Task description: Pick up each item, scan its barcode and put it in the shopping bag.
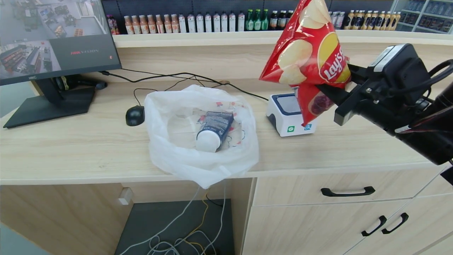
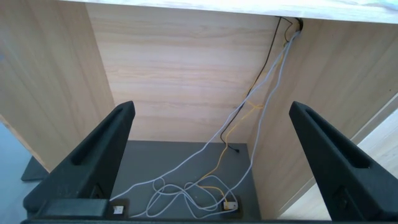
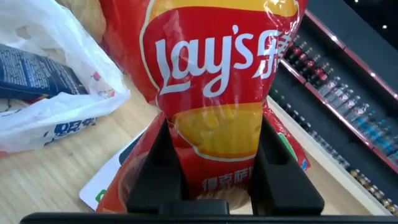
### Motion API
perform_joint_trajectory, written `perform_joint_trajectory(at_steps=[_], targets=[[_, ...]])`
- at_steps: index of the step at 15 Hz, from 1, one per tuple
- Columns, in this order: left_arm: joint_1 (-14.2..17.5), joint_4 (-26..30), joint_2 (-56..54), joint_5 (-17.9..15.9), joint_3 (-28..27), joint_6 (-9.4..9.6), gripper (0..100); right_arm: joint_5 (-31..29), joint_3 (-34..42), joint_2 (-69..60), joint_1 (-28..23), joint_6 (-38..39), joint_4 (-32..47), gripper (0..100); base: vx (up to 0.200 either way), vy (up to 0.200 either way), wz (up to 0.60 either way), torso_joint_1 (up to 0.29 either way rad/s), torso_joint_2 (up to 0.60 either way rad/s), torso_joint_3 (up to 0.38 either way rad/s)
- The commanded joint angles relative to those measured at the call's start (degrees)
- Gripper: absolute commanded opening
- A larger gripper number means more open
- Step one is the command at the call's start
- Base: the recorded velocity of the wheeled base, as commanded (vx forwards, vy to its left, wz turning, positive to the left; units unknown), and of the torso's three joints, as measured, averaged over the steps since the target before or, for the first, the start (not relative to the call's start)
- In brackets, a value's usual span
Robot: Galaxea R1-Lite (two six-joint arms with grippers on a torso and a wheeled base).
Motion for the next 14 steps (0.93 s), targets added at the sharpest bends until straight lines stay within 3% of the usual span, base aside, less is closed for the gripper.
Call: perform_joint_trajectory(at_steps=[1,14], targets=[[0.00,0.00,-0.02,0.01,0.00,0.00,100,1.24,-0.06,1.76,-1.29,-0.51,-0.03,0,0.000,0.000,0.00,0.000,0.00,0.000],[0.00,0.00,-0.02,0.01,0.00,0.00,100,4.58,-1.64,7.74,-5.51,-1.83,-0.64,0,0.000,0.000,0.00,0.000,0.00,0.000]])
